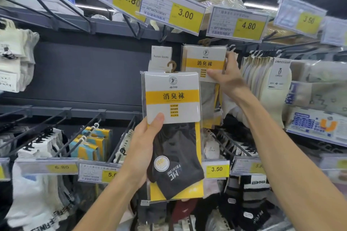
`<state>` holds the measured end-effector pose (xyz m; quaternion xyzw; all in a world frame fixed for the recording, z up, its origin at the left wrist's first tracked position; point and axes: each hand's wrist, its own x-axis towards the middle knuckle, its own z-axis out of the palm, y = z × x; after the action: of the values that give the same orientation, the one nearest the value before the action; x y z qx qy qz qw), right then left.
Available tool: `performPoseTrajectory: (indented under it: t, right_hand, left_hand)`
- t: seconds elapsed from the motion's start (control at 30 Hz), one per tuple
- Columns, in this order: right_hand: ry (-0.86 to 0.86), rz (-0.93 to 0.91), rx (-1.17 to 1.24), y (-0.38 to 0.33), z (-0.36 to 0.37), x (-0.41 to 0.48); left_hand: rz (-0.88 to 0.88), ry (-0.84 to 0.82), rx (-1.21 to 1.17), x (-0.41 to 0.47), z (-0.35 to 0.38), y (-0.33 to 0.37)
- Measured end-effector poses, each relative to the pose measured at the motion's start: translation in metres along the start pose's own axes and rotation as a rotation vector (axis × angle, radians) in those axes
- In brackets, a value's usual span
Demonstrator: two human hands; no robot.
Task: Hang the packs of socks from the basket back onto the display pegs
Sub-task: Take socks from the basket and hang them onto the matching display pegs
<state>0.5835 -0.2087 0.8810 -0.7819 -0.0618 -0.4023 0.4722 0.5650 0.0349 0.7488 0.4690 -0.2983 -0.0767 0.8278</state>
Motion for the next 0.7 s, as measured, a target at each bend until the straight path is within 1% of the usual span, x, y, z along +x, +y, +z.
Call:
performPoseTrajectory:
  t: [0.1,0.2,0.23,0.27,0.3,0.33,0.37,0.4,0.43,0.47,0.53,0.57,0.6,0.63,0.7]
  right_hand:
    - [0.005,0.001,-0.014,0.0,0.003,-0.002]
    - [-0.017,0.048,0.01,-0.003,0.003,-0.006]
    - [-0.007,0.05,-0.03,-0.006,0.004,-0.01]
    - [0.062,0.021,-0.127,-0.008,0.005,-0.016]
    - [0.191,-0.044,-0.237,-0.011,0.006,-0.027]
    - [0.338,-0.136,-0.28,-0.014,0.008,-0.04]
    - [0.438,-0.229,-0.24,-0.018,0.011,-0.057]
    - [0.453,-0.298,-0.178,-0.021,0.014,-0.073]
    - [0.376,-0.326,-0.123,-0.025,0.017,-0.09]
    - [0.229,-0.295,-0.073,-0.028,0.021,-0.104]
    - [-0.067,-0.149,0.033,-0.033,0.028,-0.124]
    - [-0.142,-0.088,0.095,-0.031,0.029,-0.128]
    - [-0.143,-0.039,0.16,-0.028,0.028,-0.127]
    - [-0.086,0.0,0.224,-0.026,0.024,-0.124]
    - [0.101,0.068,0.35,-0.022,0.014,-0.109]
  left_hand:
    - [0.015,-0.025,0.039,0.0,0.0,0.0]
    - [0.015,-0.032,0.053,-0.002,0.001,0.001]
    - [0.017,-0.029,0.057,-0.002,0.0,0.0]
    - [0.019,-0.028,0.061,-0.002,0.001,0.0]
    - [0.025,-0.03,0.068,-0.002,0.0,0.0]
    - [0.032,-0.034,0.071,-0.002,0.001,0.001]
    - [0.04,-0.042,0.073,-0.002,0.001,0.001]
    - [0.044,-0.052,0.071,-0.001,0.001,0.001]
    - [0.047,-0.062,0.069,-0.001,0.0,0.001]
    - [0.049,-0.072,0.068,0.0,0.001,0.001]
    - [0.061,-0.091,0.101,0.002,0.002,-0.001]
    - [0.068,-0.103,0.129,0.003,0.002,-0.002]
    - [0.076,-0.12,0.154,0.004,0.004,-0.004]
    - [0.092,-0.139,0.188,0.004,0.005,-0.005]
    - [0.14,-0.138,0.264,0.004,0.007,-0.007]
